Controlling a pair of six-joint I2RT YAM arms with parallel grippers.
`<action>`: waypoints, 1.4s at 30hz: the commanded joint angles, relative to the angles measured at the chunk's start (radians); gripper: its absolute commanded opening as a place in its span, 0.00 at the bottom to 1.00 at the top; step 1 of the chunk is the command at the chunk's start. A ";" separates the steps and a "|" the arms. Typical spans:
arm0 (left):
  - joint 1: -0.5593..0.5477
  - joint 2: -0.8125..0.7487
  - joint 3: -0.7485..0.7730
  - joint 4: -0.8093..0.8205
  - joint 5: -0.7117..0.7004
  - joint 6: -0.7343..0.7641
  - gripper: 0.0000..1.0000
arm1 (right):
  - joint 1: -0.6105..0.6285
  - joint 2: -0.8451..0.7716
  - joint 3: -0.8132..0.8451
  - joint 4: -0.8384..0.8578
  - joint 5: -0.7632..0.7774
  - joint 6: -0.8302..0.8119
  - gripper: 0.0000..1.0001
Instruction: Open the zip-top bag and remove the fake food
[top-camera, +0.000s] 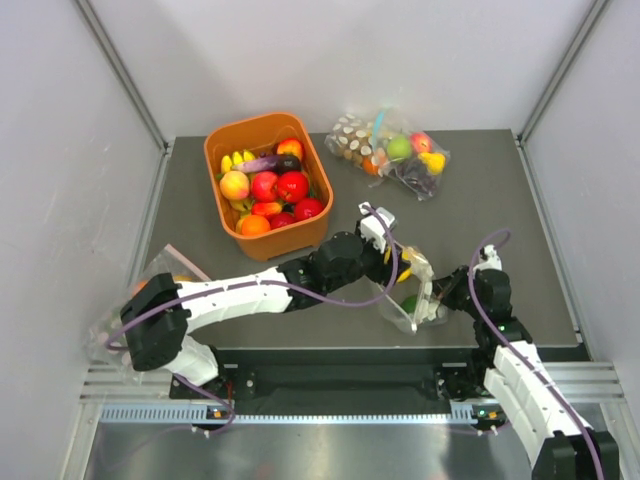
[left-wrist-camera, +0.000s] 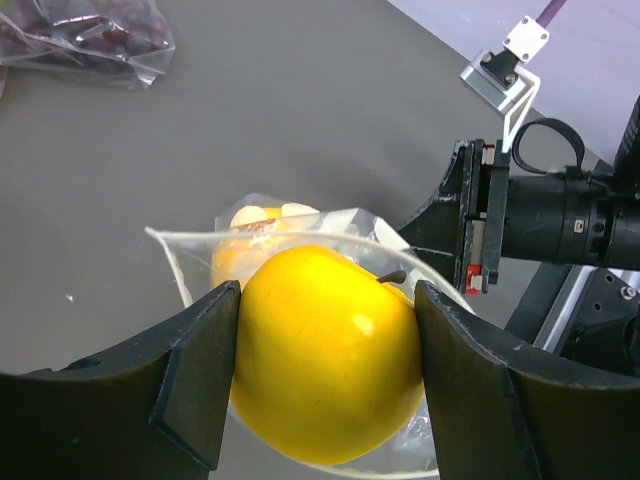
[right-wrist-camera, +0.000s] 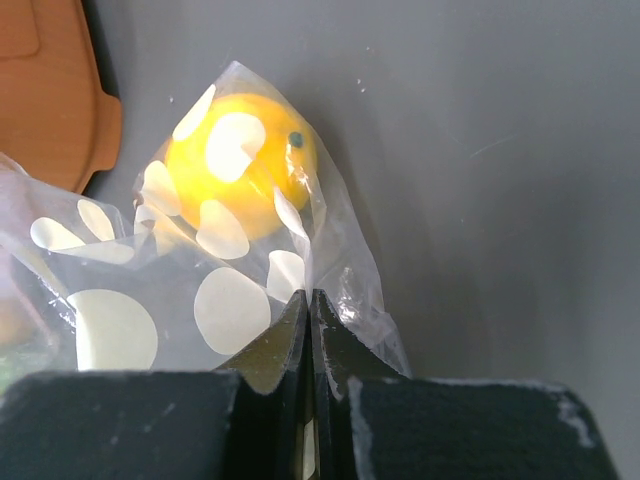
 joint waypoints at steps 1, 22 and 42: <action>0.004 0.000 0.060 0.035 -0.001 0.017 0.16 | -0.014 -0.033 0.004 -0.008 -0.014 0.006 0.00; 0.531 -0.244 0.235 -0.250 -0.037 0.042 0.18 | -0.014 -0.036 0.002 0.016 -0.043 0.011 0.00; 0.883 0.349 0.712 -0.141 -0.088 0.065 0.58 | -0.014 -0.067 0.002 0.000 -0.072 0.015 0.00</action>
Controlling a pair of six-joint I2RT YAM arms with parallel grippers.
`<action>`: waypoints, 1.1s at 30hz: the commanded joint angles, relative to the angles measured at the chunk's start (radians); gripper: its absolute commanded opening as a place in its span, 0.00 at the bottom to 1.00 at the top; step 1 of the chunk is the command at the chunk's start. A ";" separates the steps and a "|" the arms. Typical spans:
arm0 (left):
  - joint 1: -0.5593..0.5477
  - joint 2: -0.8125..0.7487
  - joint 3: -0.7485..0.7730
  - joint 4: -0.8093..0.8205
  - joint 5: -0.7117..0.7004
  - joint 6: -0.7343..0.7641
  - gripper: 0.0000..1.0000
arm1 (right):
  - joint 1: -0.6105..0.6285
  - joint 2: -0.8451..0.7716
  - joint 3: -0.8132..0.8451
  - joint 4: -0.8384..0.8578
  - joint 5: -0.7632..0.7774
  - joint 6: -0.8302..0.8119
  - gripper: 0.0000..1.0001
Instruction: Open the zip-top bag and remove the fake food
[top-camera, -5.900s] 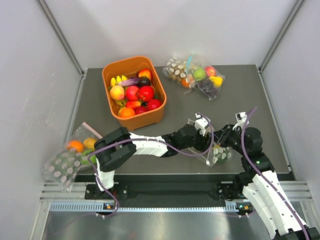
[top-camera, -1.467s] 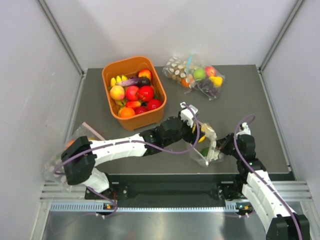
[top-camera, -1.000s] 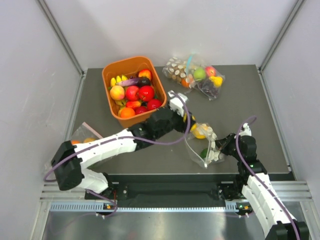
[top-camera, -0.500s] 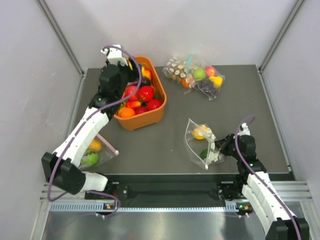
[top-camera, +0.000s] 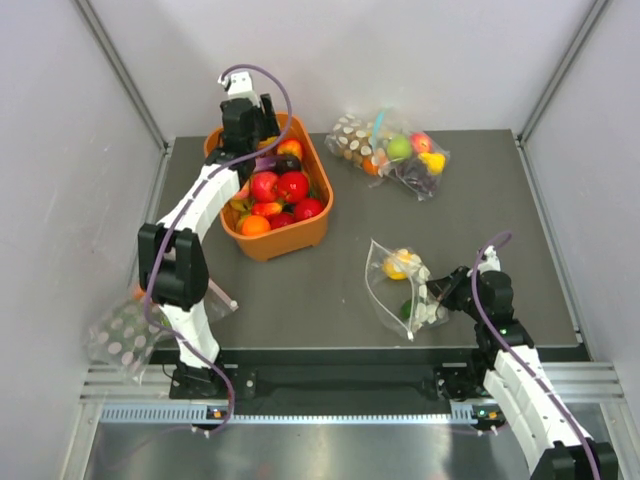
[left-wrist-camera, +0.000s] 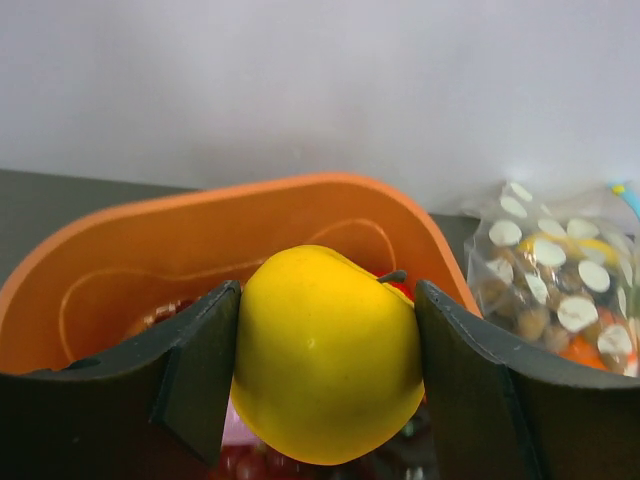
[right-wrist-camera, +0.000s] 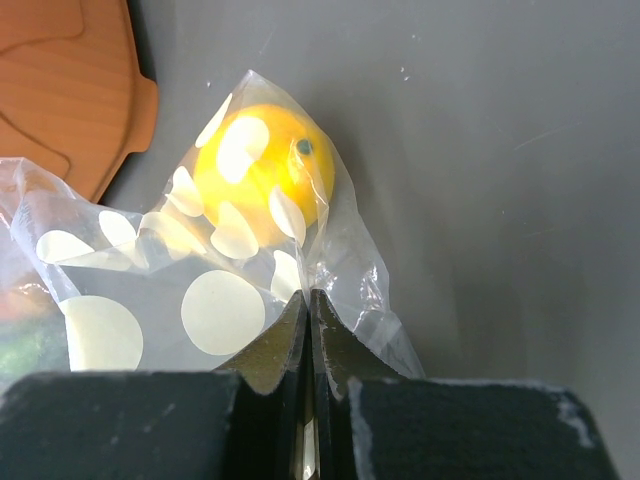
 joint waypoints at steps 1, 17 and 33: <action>0.020 0.055 0.134 0.044 0.010 0.024 0.64 | -0.013 -0.013 0.003 0.027 -0.012 0.003 0.00; -0.060 -0.144 -0.037 0.008 0.063 0.076 0.99 | -0.013 0.012 0.004 0.046 -0.022 -0.003 0.00; -0.791 -0.523 -0.585 0.116 0.067 0.035 0.97 | -0.013 0.024 0.020 0.040 -0.032 -0.010 0.00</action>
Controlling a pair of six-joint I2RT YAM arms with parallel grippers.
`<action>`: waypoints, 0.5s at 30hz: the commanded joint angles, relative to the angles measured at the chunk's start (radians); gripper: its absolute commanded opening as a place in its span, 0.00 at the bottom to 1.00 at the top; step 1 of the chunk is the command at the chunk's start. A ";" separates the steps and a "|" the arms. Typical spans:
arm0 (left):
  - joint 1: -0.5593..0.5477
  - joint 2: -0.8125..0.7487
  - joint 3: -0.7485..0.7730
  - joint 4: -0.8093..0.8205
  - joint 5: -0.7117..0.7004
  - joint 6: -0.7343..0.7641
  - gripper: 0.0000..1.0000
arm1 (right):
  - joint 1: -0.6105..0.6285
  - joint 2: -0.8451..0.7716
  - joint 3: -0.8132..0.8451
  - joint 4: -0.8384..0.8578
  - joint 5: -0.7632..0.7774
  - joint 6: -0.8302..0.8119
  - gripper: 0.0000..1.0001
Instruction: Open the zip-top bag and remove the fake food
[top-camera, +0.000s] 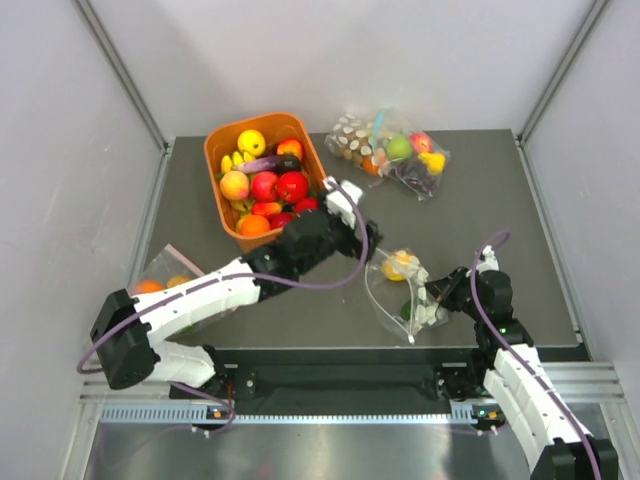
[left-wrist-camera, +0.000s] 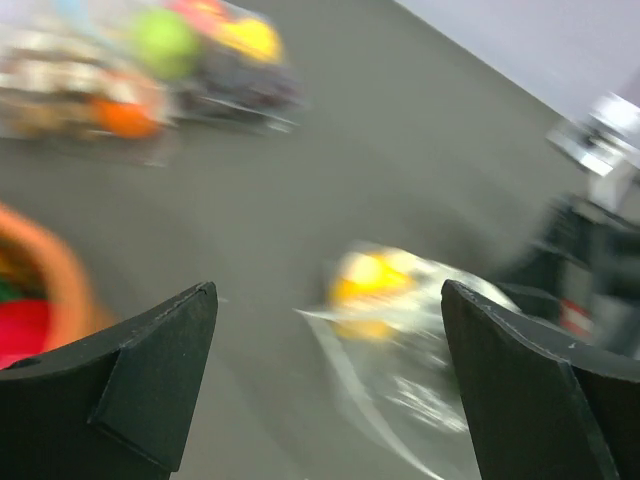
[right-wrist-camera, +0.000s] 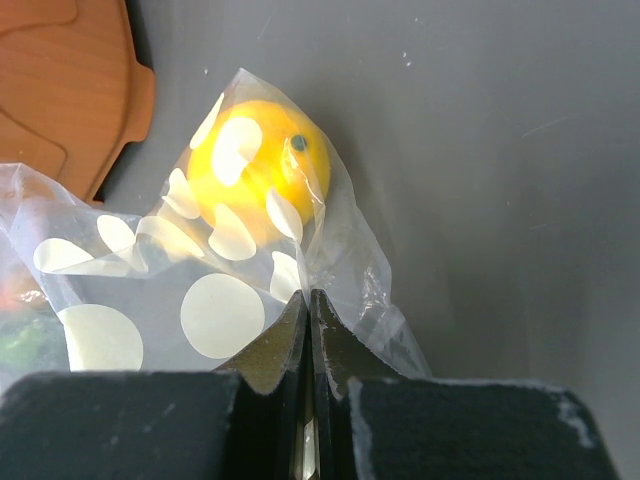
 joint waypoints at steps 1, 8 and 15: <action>-0.130 -0.012 -0.016 0.051 0.022 -0.048 0.97 | -0.014 0.008 0.020 0.041 -0.013 -0.007 0.00; -0.233 0.096 -0.061 0.063 0.063 -0.148 0.92 | -0.012 -0.013 0.024 0.027 -0.009 0.002 0.00; -0.245 0.082 -0.131 0.107 0.068 -0.193 0.89 | -0.014 -0.013 0.027 0.017 -0.003 -0.003 0.00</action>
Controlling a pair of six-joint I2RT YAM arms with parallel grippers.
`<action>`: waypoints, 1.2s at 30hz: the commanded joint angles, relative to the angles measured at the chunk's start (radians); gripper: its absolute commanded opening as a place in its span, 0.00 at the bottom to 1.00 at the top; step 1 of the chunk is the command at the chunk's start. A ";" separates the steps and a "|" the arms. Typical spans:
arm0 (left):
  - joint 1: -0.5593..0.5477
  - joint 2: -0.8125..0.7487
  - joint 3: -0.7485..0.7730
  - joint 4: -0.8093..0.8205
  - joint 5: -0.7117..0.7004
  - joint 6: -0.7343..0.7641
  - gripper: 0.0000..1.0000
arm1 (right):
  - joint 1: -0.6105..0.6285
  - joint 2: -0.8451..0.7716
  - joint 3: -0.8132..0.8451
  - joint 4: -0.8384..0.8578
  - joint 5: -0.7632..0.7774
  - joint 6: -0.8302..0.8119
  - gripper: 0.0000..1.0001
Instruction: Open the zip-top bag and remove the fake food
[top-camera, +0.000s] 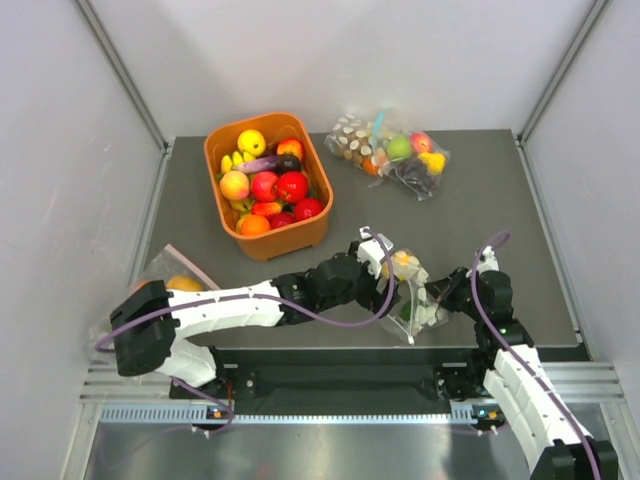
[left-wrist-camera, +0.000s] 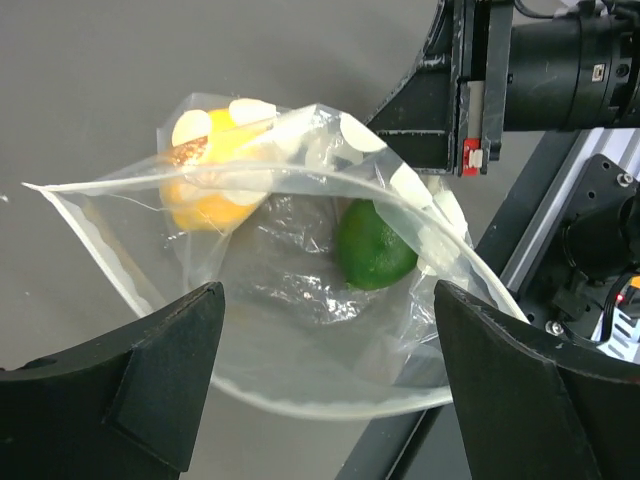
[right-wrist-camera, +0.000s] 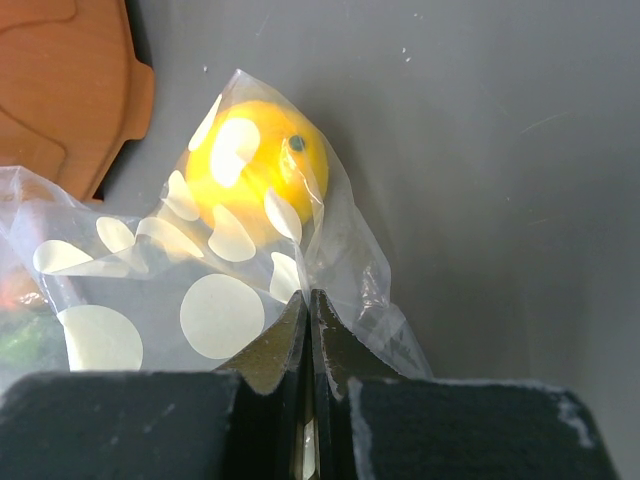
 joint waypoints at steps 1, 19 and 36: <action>-0.004 -0.017 -0.009 0.081 0.012 -0.034 0.89 | -0.012 -0.002 0.027 0.028 -0.003 -0.004 0.00; -0.032 0.219 0.077 0.022 0.033 -0.002 0.65 | -0.011 0.001 0.036 0.020 -0.008 -0.004 0.00; -0.046 0.282 0.046 0.131 0.044 -0.057 0.65 | -0.014 -0.244 0.213 -0.550 0.124 -0.091 0.84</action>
